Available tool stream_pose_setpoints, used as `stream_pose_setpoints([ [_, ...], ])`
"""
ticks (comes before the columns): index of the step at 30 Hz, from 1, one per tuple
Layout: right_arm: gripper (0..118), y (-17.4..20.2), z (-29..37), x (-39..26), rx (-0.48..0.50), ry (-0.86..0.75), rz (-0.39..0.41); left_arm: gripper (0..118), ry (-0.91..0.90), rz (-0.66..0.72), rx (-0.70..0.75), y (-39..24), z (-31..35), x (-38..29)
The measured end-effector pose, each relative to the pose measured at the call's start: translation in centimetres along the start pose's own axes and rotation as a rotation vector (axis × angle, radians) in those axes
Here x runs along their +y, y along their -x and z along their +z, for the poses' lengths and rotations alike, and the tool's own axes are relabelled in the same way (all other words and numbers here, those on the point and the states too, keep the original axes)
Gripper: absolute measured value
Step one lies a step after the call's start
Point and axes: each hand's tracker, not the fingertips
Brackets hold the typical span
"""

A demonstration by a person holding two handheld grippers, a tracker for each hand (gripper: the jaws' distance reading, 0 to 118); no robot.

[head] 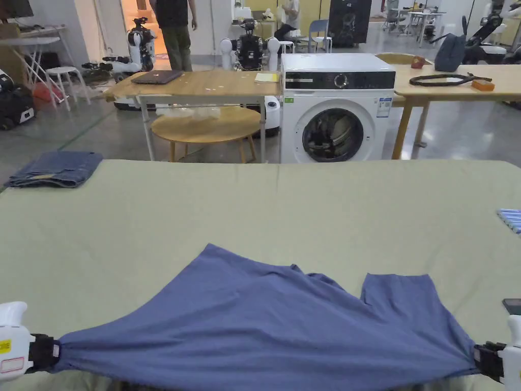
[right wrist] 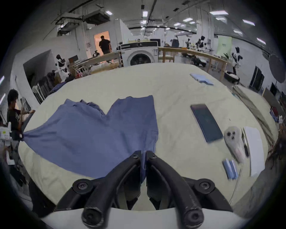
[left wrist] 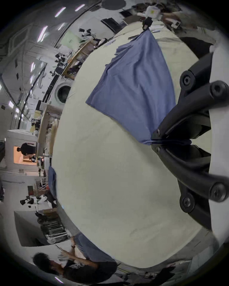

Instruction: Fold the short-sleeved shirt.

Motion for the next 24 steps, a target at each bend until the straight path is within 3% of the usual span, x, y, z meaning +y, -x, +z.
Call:
stream_pose_setpoints([
  [6, 7, -3.2, 0.6, -4.9, 0.008, 0.069, -0.083, 0, 0.089, -0.034, 0.005, 1.3, -0.2, -4.0],
  [7, 17, -3.2, 0.4, -5.4, 0.007, 0.071, -0.085, 1, 0.1, -0.041, -0.016, 1.2, -0.4, -4.4],
  [8, 41, -3.2, 0.1, -5.5, 0.002, 0.083, -0.082, 20, 0.105, -0.046, -0.043, 1.0, -0.3, -4.5],
  [9, 41, -3.1, -0.1, -5.2, -0.029, 0.102, -0.075, 20, 0.112, -0.045, -0.069, 0.8, -0.4, -4.6],
  [10, 51, -2.9, 0.0, -4.7, -0.102, 0.121, -0.042, 27, 0.114, -0.046, -0.047, 0.2, -0.3, -4.3],
  [12, 95, -2.4, 1.0, -3.6, -0.118, 0.041, -0.06, 49, 0.055, -0.093, 0.012, -1.1, 0.6, -3.4],
  [13, 104, -1.9, 1.8, -2.7, -0.091, -0.013, -0.078, 48, 0.033, -0.098, -0.004, -2.2, 1.2, -2.6],
  [16, 103, 1.2, 2.8, 0.3, 0.0, -0.037, -0.012, 53, -0.022, -0.12, -0.089, -6.0, 2.2, -0.6],
  [17, 102, 2.4, 2.9, 1.0, 0.02, -0.034, 0.002, 53, -0.037, -0.125, -0.111, -7.5, 2.5, -0.2],
  [18, 89, 3.3, 3.2, 1.5, 0.089, -0.033, 0.001, 46, -0.071, -0.124, -0.14, -8.9, 2.8, -0.1],
  [19, 51, 5.6, 4.9, 1.5, 0.133, -0.05, -0.005, 23, -0.091, -0.127, -0.175, -10.1, 3.0, 0.1],
  [20, 0, 6.4, 4.8, 1.8, 0.119, -0.054, 0.007, 0, -0.092, -0.126, -0.19, -9.7, 2.7, 0.3],
  [21, 0, 7.2, 5.1, 1.7, 0.068, -0.086, 0.007, 0, -0.114, -0.113, -0.201, -10.6, 2.6, 0.2],
  [24, 0, 8.3, 4.1, 1.7, 0.097, -0.067, 0.045, 0, -0.055, -0.094, -0.276, -13.2, 2.8, -0.2],
])
